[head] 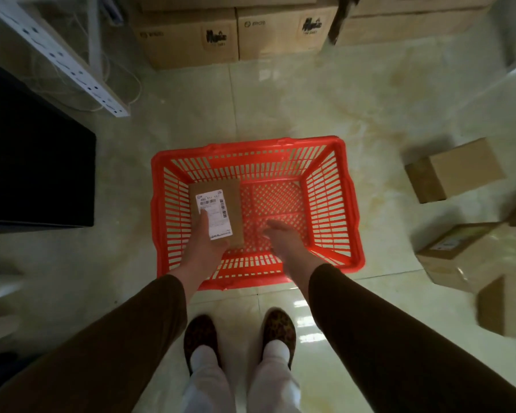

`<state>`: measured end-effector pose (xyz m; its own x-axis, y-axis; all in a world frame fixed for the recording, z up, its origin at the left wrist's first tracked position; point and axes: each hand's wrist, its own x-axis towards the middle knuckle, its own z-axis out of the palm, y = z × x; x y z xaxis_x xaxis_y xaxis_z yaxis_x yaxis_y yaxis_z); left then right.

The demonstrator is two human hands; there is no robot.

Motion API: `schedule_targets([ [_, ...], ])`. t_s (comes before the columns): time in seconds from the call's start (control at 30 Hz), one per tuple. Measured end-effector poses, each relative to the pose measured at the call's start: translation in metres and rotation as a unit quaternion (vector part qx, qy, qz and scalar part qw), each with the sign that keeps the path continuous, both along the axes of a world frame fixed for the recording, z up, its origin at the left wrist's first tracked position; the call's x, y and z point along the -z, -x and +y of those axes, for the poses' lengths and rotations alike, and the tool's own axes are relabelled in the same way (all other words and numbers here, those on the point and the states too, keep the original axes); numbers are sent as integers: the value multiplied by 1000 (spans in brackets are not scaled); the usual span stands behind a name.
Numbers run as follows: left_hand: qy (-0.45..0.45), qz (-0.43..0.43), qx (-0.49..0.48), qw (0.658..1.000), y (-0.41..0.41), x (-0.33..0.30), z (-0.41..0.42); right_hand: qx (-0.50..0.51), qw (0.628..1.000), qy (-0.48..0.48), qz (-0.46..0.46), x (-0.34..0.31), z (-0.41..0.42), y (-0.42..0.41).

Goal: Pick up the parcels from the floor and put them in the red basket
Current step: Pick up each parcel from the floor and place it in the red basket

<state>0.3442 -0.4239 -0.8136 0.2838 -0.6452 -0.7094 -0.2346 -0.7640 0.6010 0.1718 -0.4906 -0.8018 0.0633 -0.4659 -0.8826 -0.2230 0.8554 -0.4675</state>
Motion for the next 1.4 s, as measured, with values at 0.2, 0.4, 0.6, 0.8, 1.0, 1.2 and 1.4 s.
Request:
schedule_targets([
  [0.2,-6,-25,43,999,66,-87,-35,60,997,12,39,-74,-8,75],
  [0.4,-5,-30,123,992,135,-127,-58,119,991,31,50,-123,-8,156],
  [0.6,8,-36,159,987,209,-147,-70,189,979,33,70,-134,6,234],
  [0.8,3,-42,180,983,301,-151,-77,224,972,31,63,-135,12,323],
  [1.0,4,-36,221,975,388,-150,-84,244,965,45,84,-139,-3,413],
  [1.2,-7,1,238,971,434,-141,-115,250,961,41,113,-125,-38,453],
  [1.4,-21,21,206,978,461,-138,-152,233,964,46,120,-119,-84,473],
])
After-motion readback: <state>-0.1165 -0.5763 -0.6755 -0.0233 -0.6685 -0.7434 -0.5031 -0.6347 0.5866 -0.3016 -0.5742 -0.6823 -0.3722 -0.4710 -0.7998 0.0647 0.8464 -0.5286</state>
